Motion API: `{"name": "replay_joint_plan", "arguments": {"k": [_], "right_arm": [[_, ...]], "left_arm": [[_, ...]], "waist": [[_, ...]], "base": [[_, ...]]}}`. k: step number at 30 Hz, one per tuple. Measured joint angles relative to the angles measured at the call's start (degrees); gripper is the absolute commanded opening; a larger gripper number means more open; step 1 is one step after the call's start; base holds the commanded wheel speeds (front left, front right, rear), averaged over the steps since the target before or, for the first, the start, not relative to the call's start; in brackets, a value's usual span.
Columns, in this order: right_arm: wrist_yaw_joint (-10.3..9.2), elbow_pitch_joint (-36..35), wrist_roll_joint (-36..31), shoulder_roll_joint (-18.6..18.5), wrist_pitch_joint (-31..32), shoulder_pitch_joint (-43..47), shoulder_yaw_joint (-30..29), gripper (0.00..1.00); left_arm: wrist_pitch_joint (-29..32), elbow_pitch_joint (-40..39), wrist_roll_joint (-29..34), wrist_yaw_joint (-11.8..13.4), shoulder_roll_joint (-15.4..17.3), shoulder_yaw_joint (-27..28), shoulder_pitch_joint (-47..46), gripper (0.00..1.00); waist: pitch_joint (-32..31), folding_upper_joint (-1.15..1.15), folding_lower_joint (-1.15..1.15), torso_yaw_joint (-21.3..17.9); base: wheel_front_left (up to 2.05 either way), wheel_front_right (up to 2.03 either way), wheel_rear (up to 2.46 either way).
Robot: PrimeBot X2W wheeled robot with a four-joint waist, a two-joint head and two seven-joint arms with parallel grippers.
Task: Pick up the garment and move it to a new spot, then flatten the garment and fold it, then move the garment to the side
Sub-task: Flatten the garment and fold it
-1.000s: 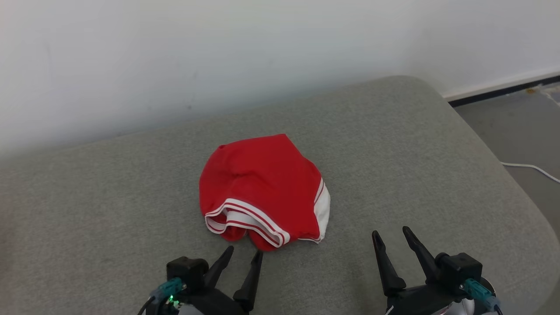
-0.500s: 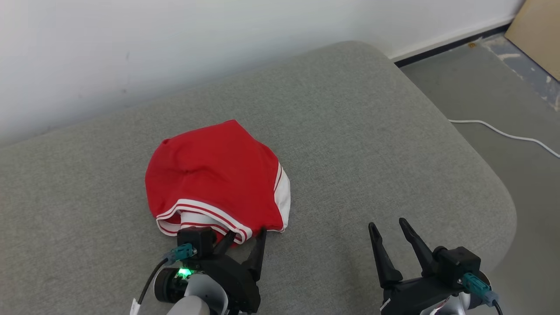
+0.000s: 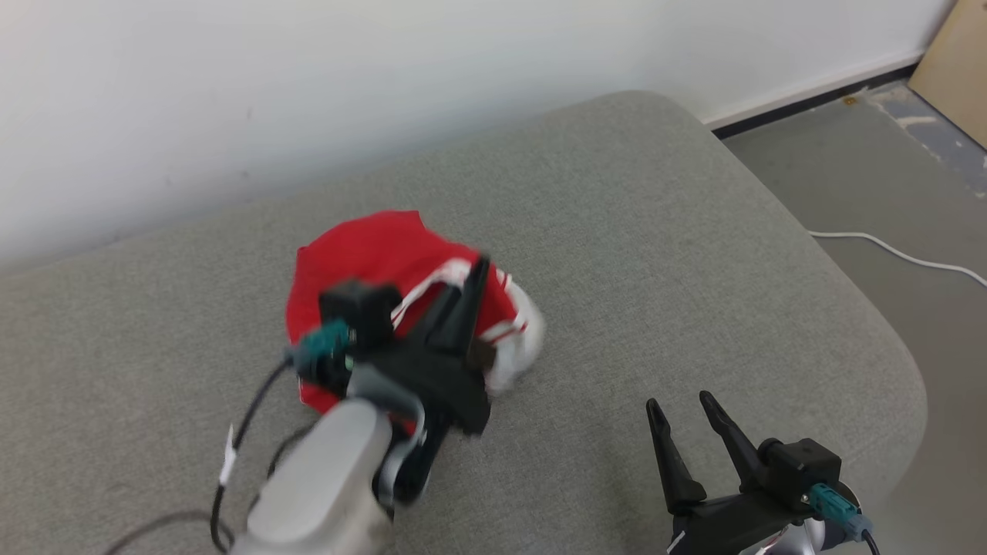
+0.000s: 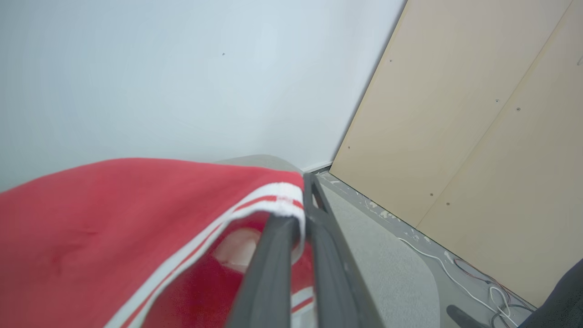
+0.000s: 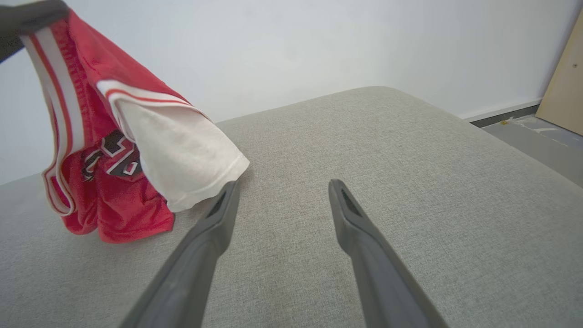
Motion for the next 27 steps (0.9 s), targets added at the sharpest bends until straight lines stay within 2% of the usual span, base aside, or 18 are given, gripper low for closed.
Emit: {"name": "replay_joint_plan", "arguments": {"k": [7, 17, 22, 27], "right_arm": [[0.0, 0.1, 0.0, 0.0, 0.4, 0.1, 1.3, 1.0], [0.0, 0.6, 0.0, 0.0, 0.5, 0.9, 1.8, 1.0], [0.0, 0.6, 0.4, 0.0, 0.3, 0.8, 1.9, 1.0], [0.0, 0.8, 0.7, 0.0, 0.0, 0.7, 1.3, 1.0]], "left_arm": [[-1.0, -2.2, -3.2, -0.2, 0.0, -1.4, -12.7, 0.0], [-3.2, -10.2, -15.5, 0.5, 0.0, -2.1, -24.3, 0.0], [-3.4, -11.5, -14.0, 2.2, -0.1, -0.1, -23.9, 0.0], [-3.4, -5.7, -11.5, 3.0, 0.4, 2.7, -13.5, 0.0]], "waist": [[-2.2, 0.0, 0.0, 0.7], [-3.1, 0.0, 0.0, 0.2], [-2.8, 0.0, 0.0, 1.8], [-2.4, 0.0, 0.0, 4.3]], "base": [[0.0, 0.0, 0.0], [0.0, 0.0, 0.0], [0.0, 0.0, 0.0], [0.0, 0.0, 0.0]]}}
